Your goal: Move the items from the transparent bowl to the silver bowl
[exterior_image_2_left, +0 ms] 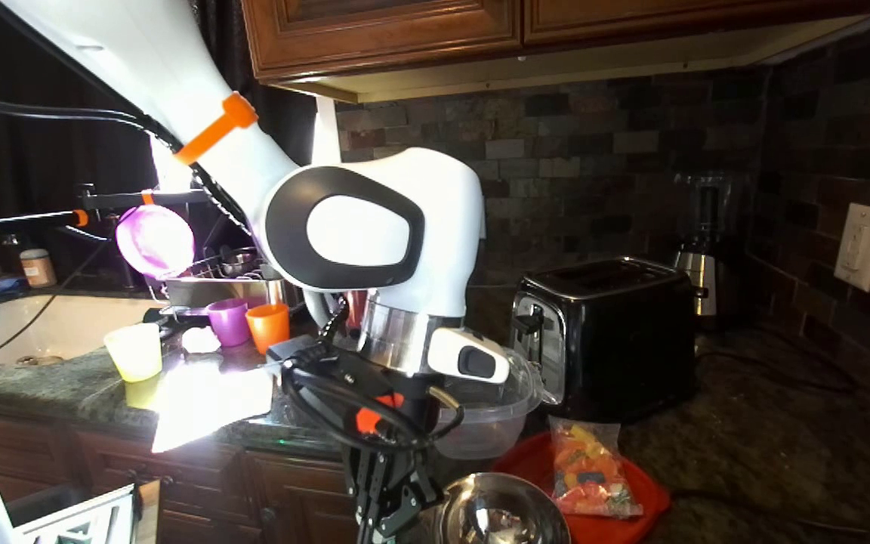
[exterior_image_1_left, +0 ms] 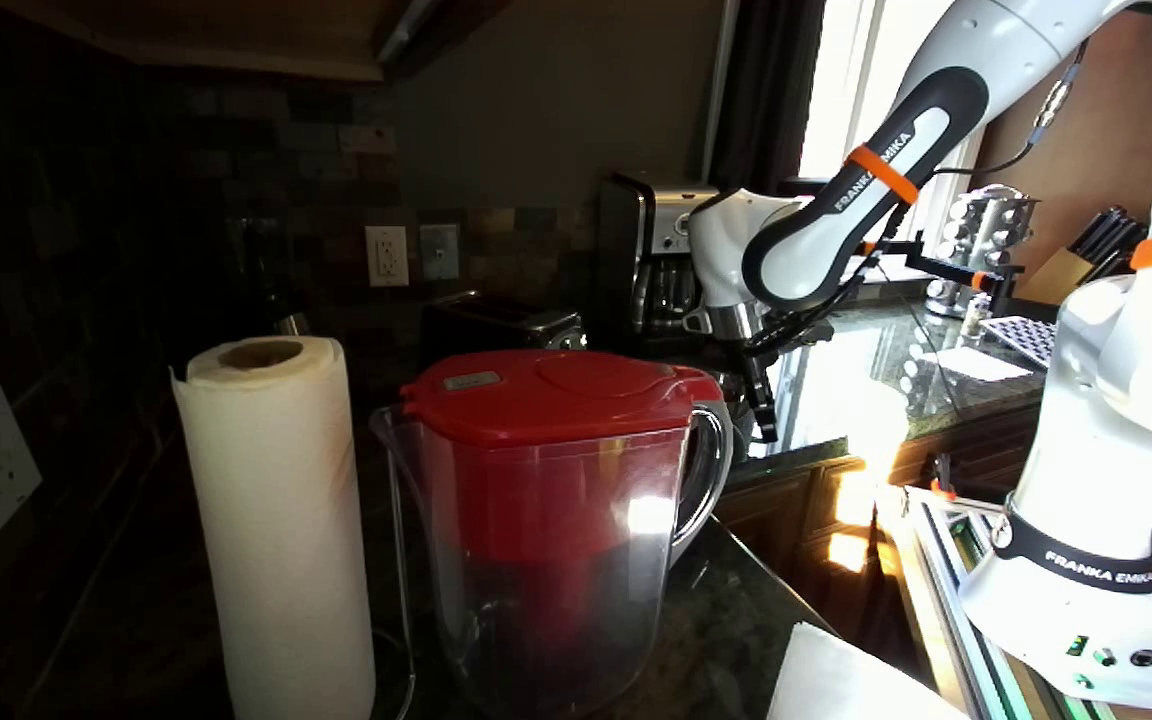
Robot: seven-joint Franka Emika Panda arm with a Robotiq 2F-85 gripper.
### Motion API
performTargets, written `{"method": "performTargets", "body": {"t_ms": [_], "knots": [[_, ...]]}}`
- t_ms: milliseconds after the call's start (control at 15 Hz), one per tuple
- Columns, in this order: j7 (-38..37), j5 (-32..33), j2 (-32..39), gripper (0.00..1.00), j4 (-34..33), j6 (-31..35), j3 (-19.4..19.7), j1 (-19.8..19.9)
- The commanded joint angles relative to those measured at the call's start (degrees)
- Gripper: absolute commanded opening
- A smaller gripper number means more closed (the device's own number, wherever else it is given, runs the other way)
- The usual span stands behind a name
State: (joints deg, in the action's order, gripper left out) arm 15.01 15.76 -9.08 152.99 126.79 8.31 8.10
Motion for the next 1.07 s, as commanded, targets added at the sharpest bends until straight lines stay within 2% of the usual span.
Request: {"method": "performTargets", "body": {"t_ms": [0, 667, 1000], "knots": [[1.8, 0.0, -5.5, 0.01, 1.5, -2.7, 0.0, -0.2], [2.9, -0.2, -14.8, 0.01, 0.4, -7.6, 0.6, 0.1], [2.7, -1.6, -15.3, 0.01, -3.5, -7.9, 2.7, 1.3]]}}
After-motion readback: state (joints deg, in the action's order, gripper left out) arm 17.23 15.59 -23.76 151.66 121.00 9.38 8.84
